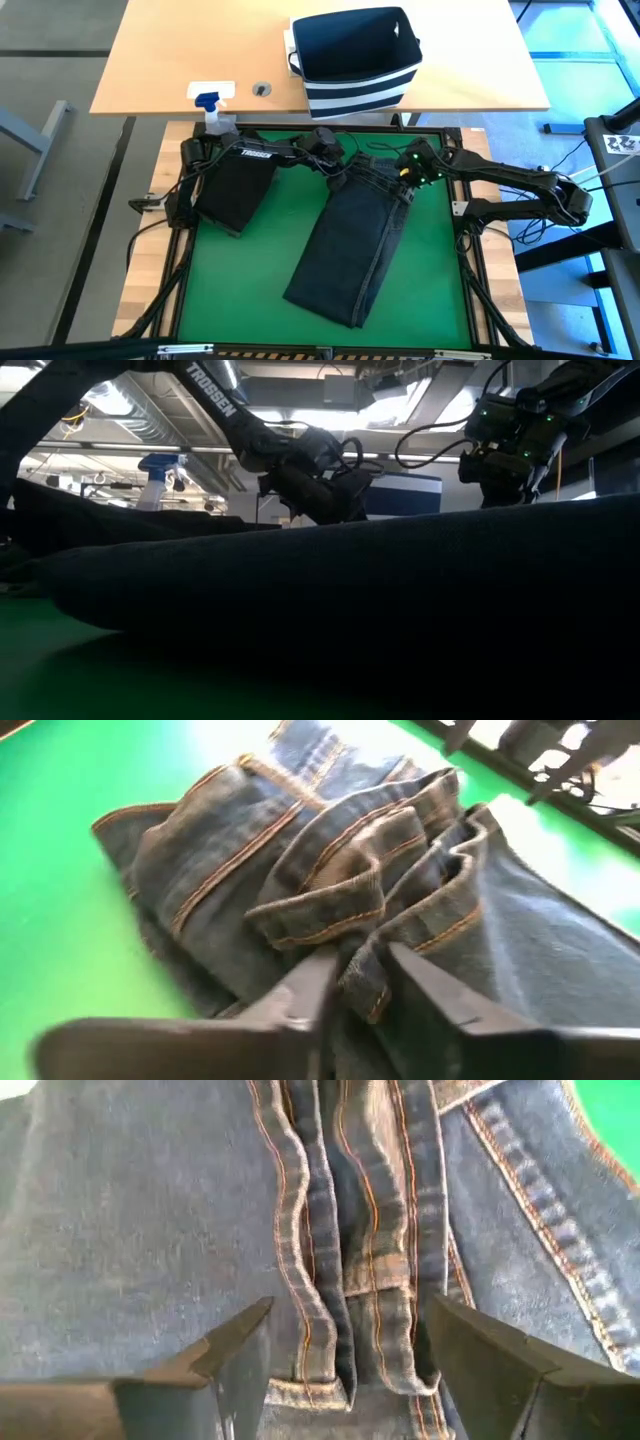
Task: Fold Laundry from Bin
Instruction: Fold the blue pants
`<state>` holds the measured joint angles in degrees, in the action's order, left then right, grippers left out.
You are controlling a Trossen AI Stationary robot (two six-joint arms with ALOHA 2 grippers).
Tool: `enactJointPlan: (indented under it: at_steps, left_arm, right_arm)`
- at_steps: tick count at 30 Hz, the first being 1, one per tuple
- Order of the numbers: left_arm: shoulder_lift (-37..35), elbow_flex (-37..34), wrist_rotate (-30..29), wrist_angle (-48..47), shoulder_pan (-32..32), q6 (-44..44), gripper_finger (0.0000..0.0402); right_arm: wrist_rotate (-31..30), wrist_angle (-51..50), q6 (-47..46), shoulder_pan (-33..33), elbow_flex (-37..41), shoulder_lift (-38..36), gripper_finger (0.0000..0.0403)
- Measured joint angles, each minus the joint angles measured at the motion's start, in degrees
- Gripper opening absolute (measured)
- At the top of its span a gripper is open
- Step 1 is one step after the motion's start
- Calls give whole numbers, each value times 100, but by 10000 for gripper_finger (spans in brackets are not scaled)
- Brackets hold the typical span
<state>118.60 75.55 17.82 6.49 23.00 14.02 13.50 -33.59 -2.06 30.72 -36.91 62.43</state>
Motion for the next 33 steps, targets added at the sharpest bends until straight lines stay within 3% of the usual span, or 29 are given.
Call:
enactJointPlan:
  at_steps: [3, 5, 14, 25, 33]
  left_arm:
    - [-114, -2, 80, 21, -23, -124, 29]
    - [-270, -2, 55, 23, -50, -249, 13]
    - [-617, 0, 112, 56, -88, -585, 14]
    - [-617, -2, 79, 43, -87, -717, 17]
    - [-617, -2, 74, 47, -87, -717, 19]
  right_arm:
    - [68, -318, 0, 0, 0, -111, 256]
    - [69, -531, -1, -1, 10, -236, 256]
    - [-476, -545, 269, 4, 28, -550, 256]
    - [-442, -135, 820, 4, 28, 497, 256]
    - [186, -4, 879, 4, 28, 1165, 252]
